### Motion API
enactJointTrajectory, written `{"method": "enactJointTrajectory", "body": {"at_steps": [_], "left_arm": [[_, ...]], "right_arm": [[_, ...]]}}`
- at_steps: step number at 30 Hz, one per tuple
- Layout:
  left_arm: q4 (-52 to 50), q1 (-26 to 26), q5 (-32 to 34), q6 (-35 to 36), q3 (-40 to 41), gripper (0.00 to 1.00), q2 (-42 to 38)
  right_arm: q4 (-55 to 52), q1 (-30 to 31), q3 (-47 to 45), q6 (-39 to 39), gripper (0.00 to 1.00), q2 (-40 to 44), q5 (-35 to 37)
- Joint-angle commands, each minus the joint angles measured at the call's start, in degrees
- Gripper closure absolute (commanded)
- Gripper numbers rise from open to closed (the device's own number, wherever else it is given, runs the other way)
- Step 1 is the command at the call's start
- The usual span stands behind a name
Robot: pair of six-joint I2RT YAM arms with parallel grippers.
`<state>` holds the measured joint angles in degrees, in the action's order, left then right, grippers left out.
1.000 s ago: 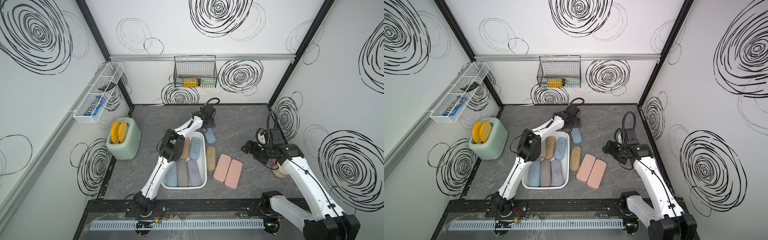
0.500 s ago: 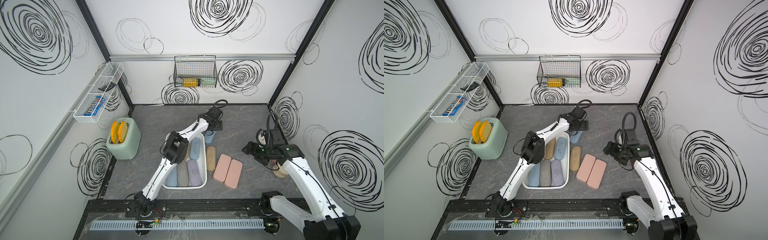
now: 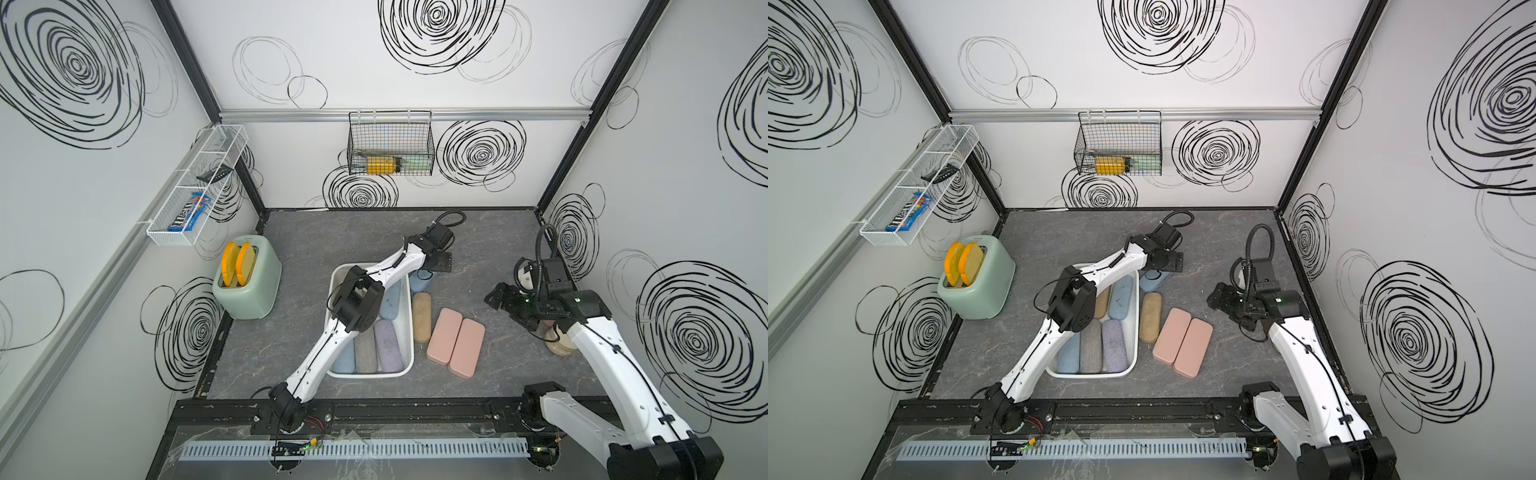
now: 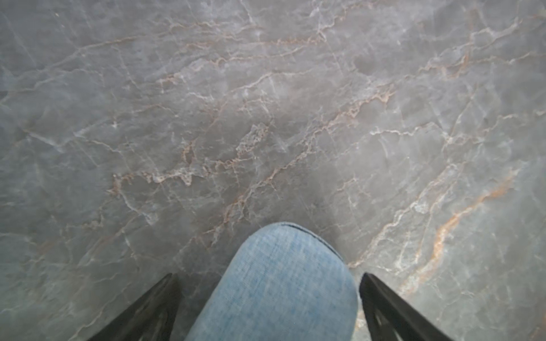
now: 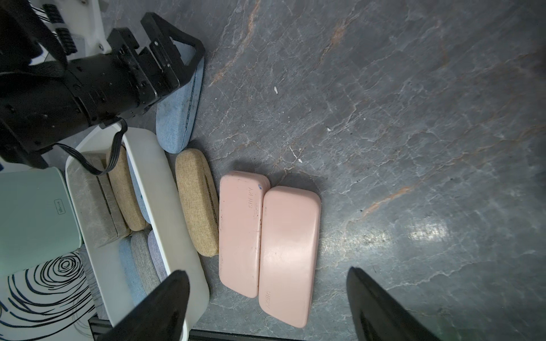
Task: Put the glasses cases into the storage boxes
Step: Pick up the glasses case at the center of the board.
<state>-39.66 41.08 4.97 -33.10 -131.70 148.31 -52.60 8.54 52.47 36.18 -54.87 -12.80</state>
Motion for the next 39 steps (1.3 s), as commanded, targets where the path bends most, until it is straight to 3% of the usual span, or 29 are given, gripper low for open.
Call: {"method": "enactJointTrajectory", "body": {"at_steps": [1, 7, 15, 27, 35, 39], "left_arm": [[-2.1, 1.7, -0.6, 1.6, 4.7, 0.0, -3.2], [-0.9, 2.1, -1.0, 1.6, 9.4, 0.09, -4.5], [-0.3, 2.9, -1.5, 0.4, 7.3, 0.19, -3.9], [1.4, 4.4, -2.1, -1.4, 5.5, 0.3, -5.6], [4.2, 5.0, -1.1, -1.9, 6.0, 0.31, -14.7], [5.2, 4.1, -0.2, -1.9, 11.0, 0.31, -22.5]], "right_arm": [[-1.3, -0.2, 1.0, 0.0, 0.12, 0.7, 0.7], [-0.6, -0.2, 0.8, 0.3, 0.17, 0.3, 0.1], [-1.2, -0.2, 1.1, 0.3, 0.26, 0.6, 0.5], [-0.9, -0.2, 1.2, 0.7, 0.29, 0.9, 0.8], [0.2, -0.2, 1.5, 0.8, 0.29, 1.9, 1.9], [0.6, -0.3, 2.2, 0.7, 0.29, 1.5, 2.0]]}}
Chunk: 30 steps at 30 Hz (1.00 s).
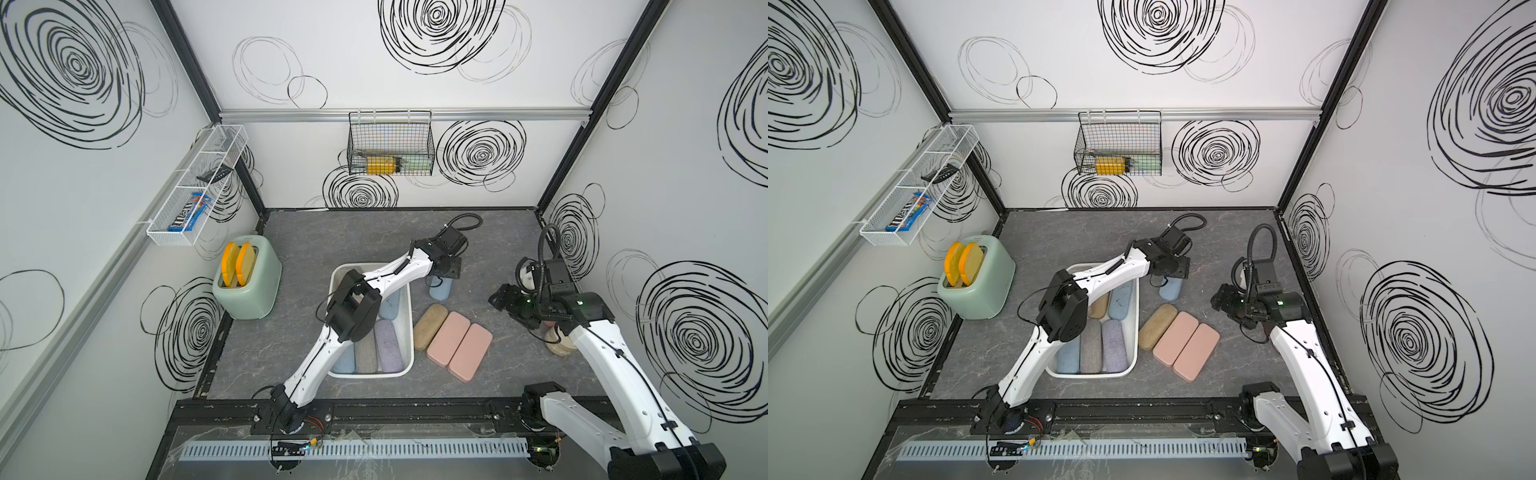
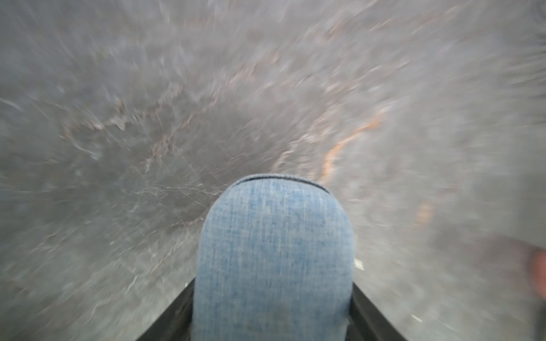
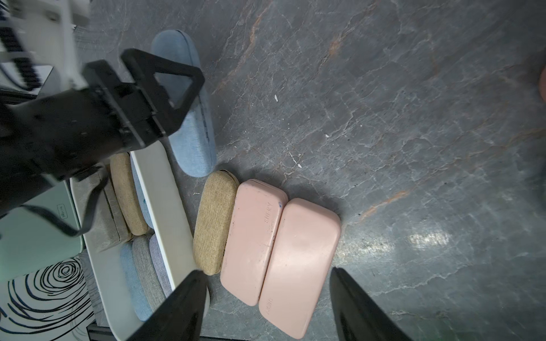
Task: Put the glasses cases into the storage boxes
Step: Pick up the glasses case at the center of the board, then place the glasses case in the storage box.
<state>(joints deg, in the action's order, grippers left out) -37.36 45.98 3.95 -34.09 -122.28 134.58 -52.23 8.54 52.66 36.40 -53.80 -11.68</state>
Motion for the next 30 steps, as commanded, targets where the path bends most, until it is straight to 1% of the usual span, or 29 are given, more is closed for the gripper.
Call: {"method": "enactJointTrajectory", "body": {"at_steps": [1, 3, 5, 10, 12, 15, 18, 20, 25, 30], "left_arm": [[3.2, -1.2, 1.0, -1.0, 3.9, 0.31, -11.2], [4.4, -2.3, 0.9, -1.1, 9.3, 0.31, -16.5], [6.2, -4.0, 0.5, -1.7, 16.8, 0.31, -22.3], [10.3, -10.2, -0.9, -3.3, 36.5, 0.3, -34.8], [11.6, -12.3, -0.8, -3.3, 42.6, 0.3, -37.7], [12.4, -14.4, 0.6, -2.7, 48.0, 0.31, -39.2], [14.6, -15.8, 0.8, -2.9, 52.2, 0.31, -38.8], [15.2, -16.0, 0.8, -3.2, 53.2, 0.32, -37.7], [16.3, -15.7, 1.3, -3.9, 53.2, 0.32, -35.8], [15.4, -16.7, 2.7, -3.9, 53.4, 0.32, -34.8]], "right_arm": [[0.4, -0.3, 2.0, 0.4, 0.29, 0.2, 0.7], [0.9, -0.3, 1.9, 0.3, 0.29, 0.2, 0.4], [1.4, -0.3, 2.0, 0.1, 0.29, 0.0, 0.0], [2.1, -0.2, 2.1, -0.7, 0.29, -1.0, -0.8], [2.8, 0.0, 1.9, -0.9, 0.29, -1.6, -1.0], [4.0, 1.0, 2.1, -0.4, 0.29, -2.7, -1.7], [4.3, 3.8, 3.2, 0.8, 0.29, -4.1, -0.6], [4.7, 5.8, 3.5, 1.6, 0.29, -4.5, 0.2], [5.4, 9.6, 2.9, 3.5, 0.3, -5.1, 1.4], [5.6, 10.4, 2.6, 4.2, 0.3, -5.1, 1.6]]}}
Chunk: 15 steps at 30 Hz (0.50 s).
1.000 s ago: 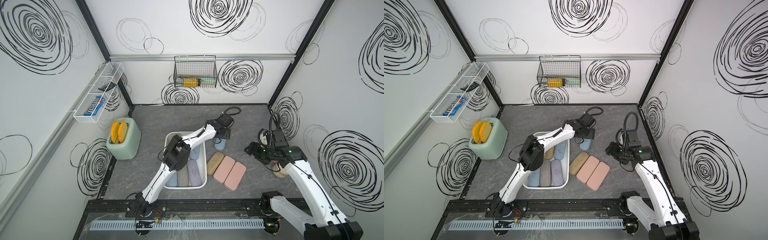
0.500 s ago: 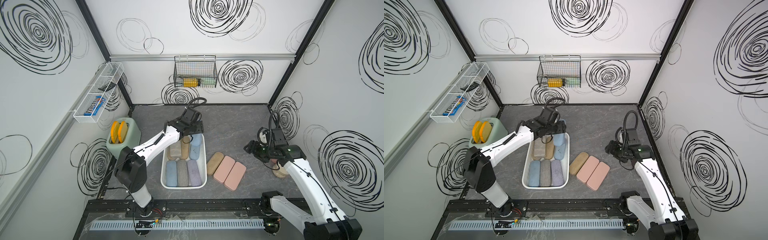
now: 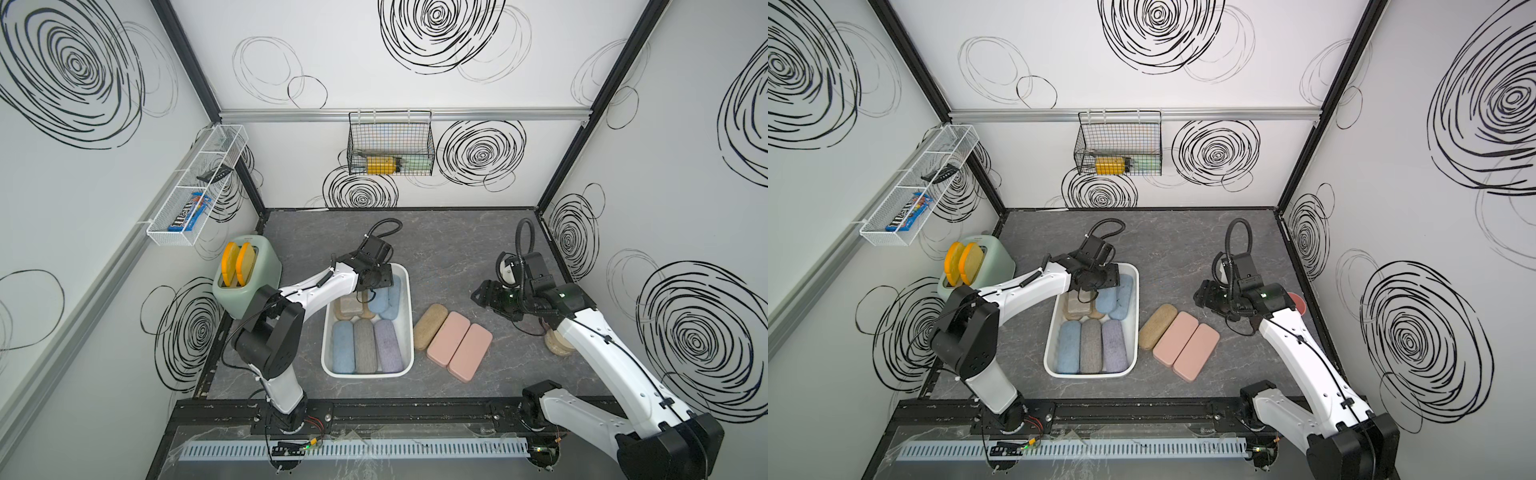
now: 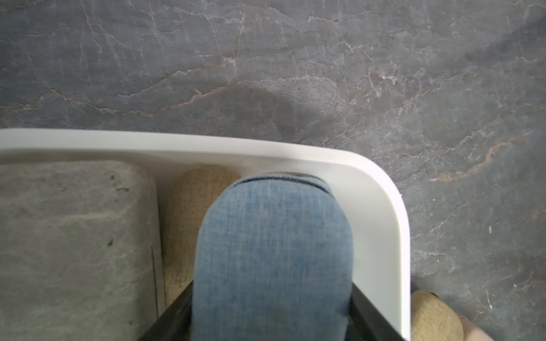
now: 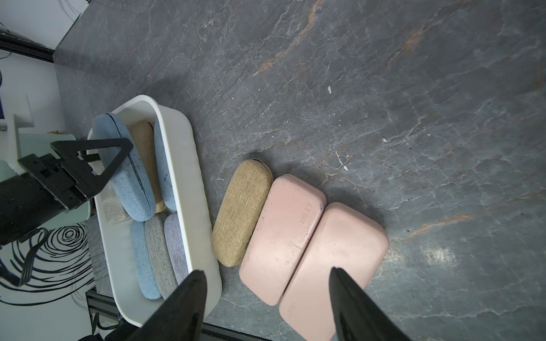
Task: Put the glasses cases into the storage boxes
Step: Place the glasses case in the storage box.
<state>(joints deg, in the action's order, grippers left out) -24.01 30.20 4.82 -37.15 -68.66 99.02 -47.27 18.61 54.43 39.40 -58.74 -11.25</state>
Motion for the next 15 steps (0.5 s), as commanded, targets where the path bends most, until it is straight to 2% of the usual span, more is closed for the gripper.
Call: {"method": "enactJointTrajectory", "body": {"at_steps": [1, 9, 15], "left_arm": [[1.6, -1.2, 2.1, -0.6, -0.2, 0.32, 0.9], [-0.1, -2.4, 3.0, 1.2, -0.2, 0.31, 1.9], [-0.4, -2.4, 3.3, 1.7, -0.1, 0.23, 3.2]], "right_arm": [[0.5, 0.4, 0.9, 1.1, 0.3, -0.1, 1.3], [0.7, 0.5, 0.5, 1.6, 0.3, 0.0, 1.3], [0.5, 0.8, 0.5, 1.7, 0.3, -0.1, 1.6]]}}
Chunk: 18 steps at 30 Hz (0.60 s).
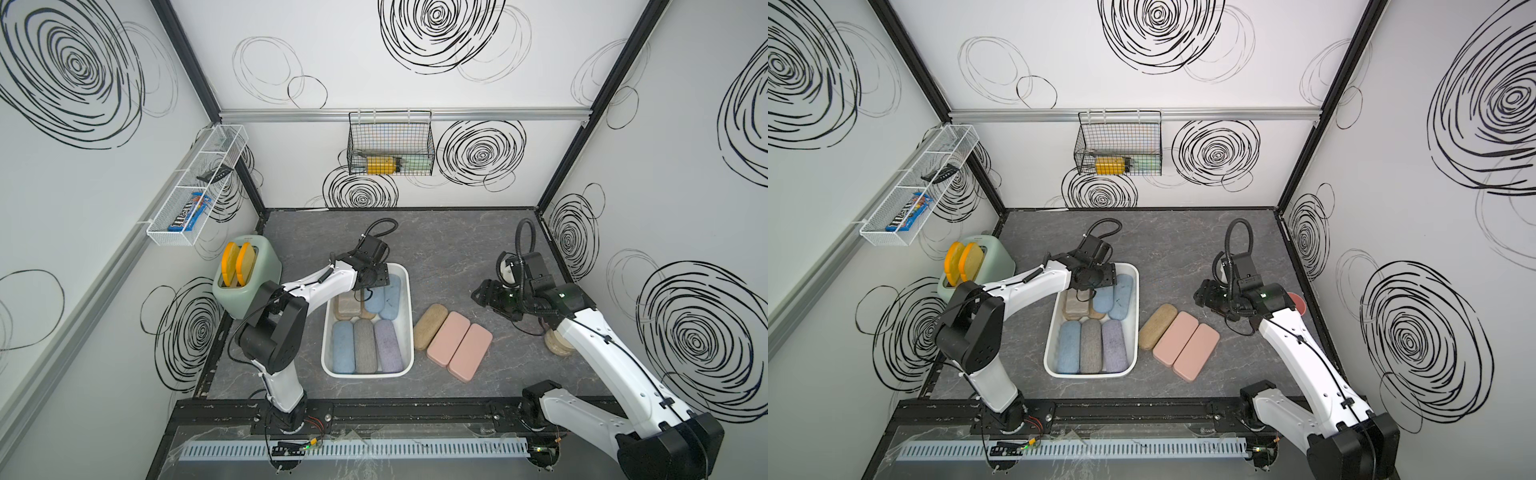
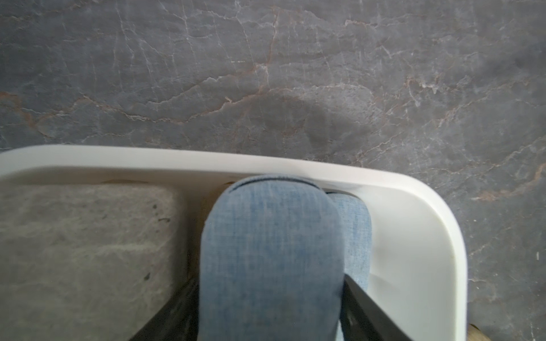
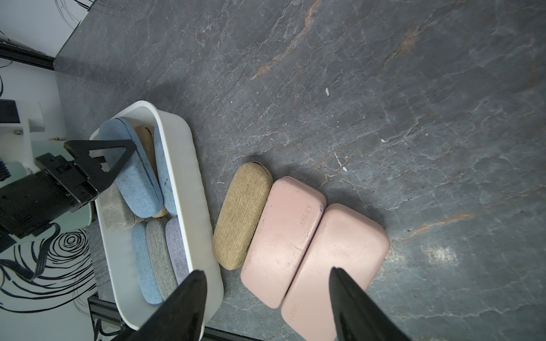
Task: Put the glasses cases into the storage boxes
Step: Place the glasses case in the storage box.
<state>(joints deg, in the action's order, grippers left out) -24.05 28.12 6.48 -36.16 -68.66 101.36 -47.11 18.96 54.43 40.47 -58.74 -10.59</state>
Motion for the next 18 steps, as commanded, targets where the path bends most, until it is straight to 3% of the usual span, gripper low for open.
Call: {"method": "enactJointTrajectory", "body": {"at_steps": [1, 4, 12, 18], "left_arm": [[-0.3, -0.3, 1.8, 0.7, 0.1, 0.2, 0.7], [-0.3, -0.2, 2.5, 1.0, 0.1, 0.13, 0.3], [-1.0, 0.4, 4.7, 2.5, -0.9, 0.11, -2.5], [-0.8, -0.2, 4.6, 4.1, 0.2, 0.17, -1.7]], "right_arm": [[0.3, 0.4, 0.6, 0.7, 0.3, 0.0, 1.0], [0.2, 0.5, 0.4, 0.6, 0.3, -0.1, 1.1], [-0.8, 2.0, 1.4, 1.4, 0.29, -1.6, 2.5], [-1.4, 5.8, 4.0, 4.2, 0.29, -3.3, 4.5]]}}
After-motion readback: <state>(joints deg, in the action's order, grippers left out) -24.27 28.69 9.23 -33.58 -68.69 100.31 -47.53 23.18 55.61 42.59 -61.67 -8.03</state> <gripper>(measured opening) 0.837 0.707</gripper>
